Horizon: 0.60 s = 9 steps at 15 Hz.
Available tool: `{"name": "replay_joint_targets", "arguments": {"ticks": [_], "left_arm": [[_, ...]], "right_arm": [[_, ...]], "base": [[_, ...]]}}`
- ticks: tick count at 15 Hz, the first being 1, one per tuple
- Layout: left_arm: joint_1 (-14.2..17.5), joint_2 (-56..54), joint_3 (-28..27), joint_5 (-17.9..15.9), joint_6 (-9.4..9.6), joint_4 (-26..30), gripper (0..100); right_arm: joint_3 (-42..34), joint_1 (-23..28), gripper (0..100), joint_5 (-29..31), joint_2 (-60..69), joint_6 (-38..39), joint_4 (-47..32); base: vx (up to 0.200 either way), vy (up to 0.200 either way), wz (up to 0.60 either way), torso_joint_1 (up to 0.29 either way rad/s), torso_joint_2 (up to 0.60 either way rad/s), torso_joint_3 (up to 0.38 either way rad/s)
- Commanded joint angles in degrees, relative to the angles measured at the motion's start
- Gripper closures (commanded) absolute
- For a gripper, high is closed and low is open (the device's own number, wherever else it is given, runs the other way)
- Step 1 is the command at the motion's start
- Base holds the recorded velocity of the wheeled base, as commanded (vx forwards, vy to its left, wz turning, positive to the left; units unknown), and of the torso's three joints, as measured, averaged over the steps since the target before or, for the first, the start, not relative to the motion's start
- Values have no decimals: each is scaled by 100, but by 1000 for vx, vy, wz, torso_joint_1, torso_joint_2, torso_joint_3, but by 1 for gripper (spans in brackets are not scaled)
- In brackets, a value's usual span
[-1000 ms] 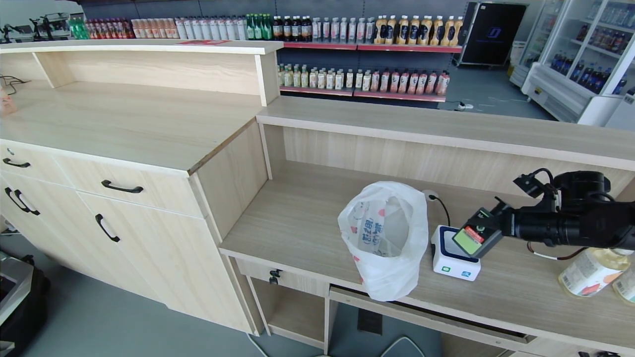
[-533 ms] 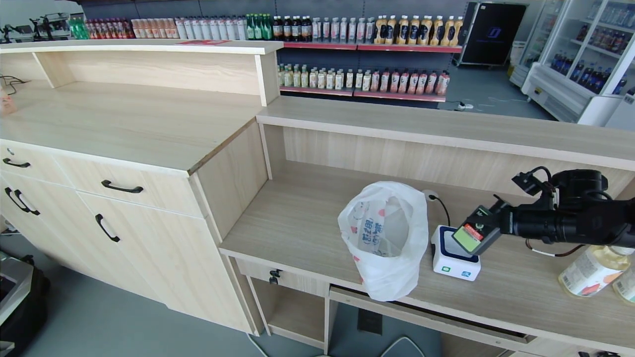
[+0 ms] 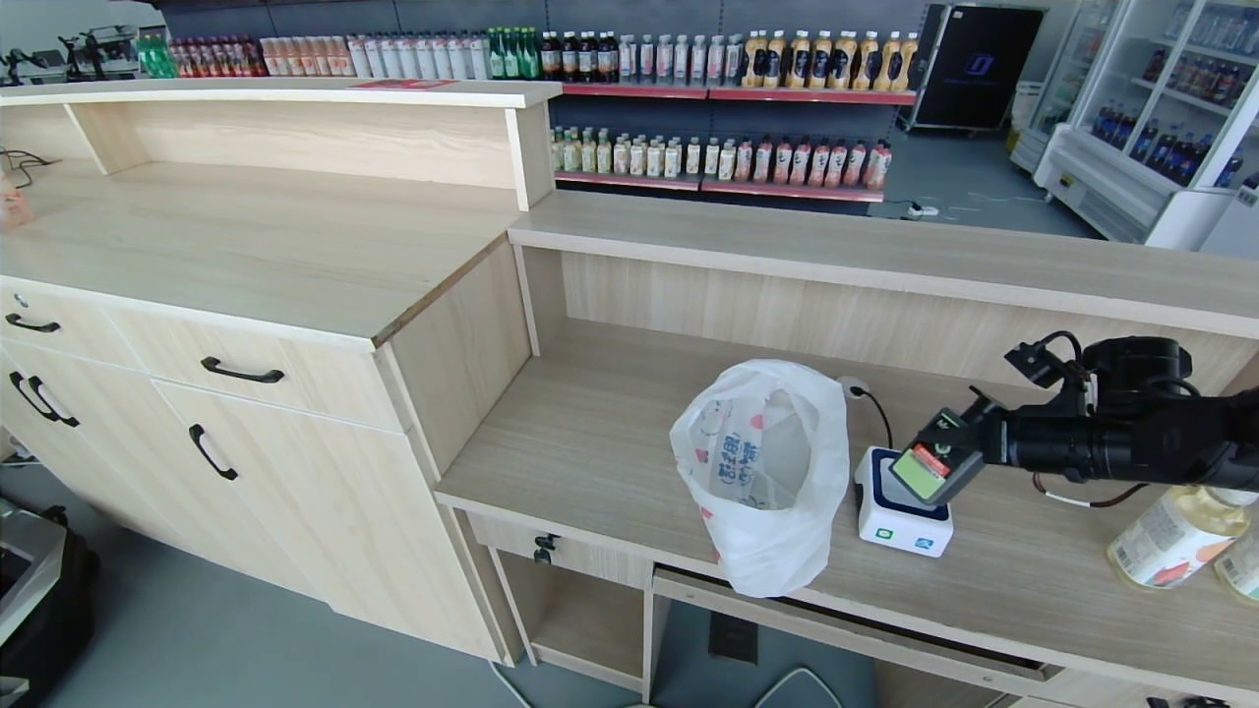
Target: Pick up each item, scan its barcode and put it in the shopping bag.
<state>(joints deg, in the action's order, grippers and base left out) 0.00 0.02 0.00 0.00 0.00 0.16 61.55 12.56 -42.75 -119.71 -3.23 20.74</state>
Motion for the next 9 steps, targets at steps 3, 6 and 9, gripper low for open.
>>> {"name": "replay_joint_targets", "arguments": {"ticks": [3,6,9], "left_arm": [[0,-2,0,0,0,2,0],[0,-2,0,0,0,2,0],[0,-2,0,0,0,2,0]], "right_arm": [[6,-122,100,-14,-26,7,18],[50,-148,100,-14,-70,7,18],[32,-210,100,13,-96,-2,212]], "base": [[0,0,0,0,0,0],[0,0,0,0,0,0],[0,0,0,0,0,0]]}}
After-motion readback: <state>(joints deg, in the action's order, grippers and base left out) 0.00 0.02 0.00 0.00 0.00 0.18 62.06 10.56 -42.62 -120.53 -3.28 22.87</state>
